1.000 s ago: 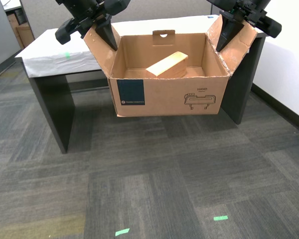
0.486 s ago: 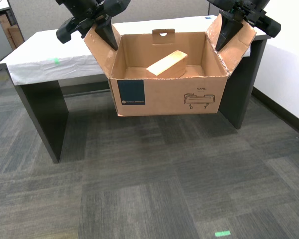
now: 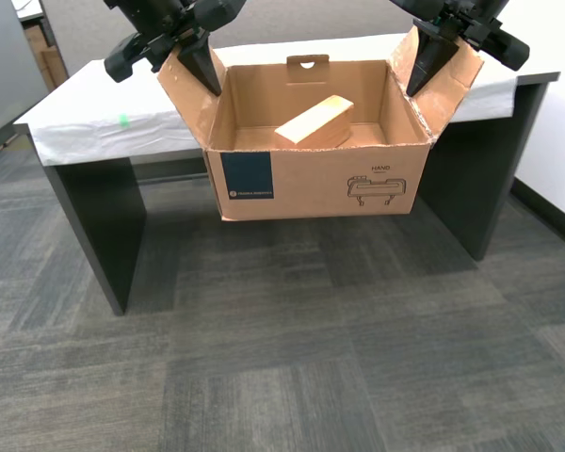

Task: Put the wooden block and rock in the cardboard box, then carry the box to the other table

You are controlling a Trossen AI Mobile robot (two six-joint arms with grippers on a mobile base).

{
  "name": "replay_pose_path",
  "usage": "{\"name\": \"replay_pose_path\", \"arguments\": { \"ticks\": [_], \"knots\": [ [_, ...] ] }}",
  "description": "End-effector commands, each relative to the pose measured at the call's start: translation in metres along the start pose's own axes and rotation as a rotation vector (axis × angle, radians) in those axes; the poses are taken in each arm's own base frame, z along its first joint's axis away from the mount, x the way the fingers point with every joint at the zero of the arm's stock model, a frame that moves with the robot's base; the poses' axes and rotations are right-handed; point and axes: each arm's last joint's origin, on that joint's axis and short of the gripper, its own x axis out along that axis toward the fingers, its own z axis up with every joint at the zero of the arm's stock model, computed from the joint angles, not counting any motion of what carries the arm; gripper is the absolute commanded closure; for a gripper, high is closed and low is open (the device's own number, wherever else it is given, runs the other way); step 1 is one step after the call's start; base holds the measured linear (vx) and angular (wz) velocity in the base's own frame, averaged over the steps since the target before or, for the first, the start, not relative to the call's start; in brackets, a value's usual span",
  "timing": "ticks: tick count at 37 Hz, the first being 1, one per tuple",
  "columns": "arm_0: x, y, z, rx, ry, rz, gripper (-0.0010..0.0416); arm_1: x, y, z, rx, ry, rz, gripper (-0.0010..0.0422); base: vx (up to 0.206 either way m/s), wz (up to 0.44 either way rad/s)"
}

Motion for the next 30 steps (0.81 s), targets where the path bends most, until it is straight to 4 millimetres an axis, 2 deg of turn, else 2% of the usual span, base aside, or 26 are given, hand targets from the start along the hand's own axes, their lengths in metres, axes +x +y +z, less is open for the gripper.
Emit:
{"name": "replay_pose_path", "arguments": {
  "ticks": [1,11,30],
  "knots": [
    [0.000,0.000,0.000,-0.004,-0.001,0.007,0.0406,0.000,-0.003,-0.002,0.009,0.018,-0.035,0.0413,0.157,0.101],
    [0.000,0.000,0.000,-0.005,-0.003,0.007,0.0406,0.003,-0.014,-0.004,0.020,0.032,-0.066,0.0413,0.159,0.068],
    [-0.001,0.000,0.001,-0.006,-0.009,0.006,0.0406,0.003,-0.015,-0.004,0.015,0.034,-0.063,0.0413,0.158,0.020]
  ]
}}
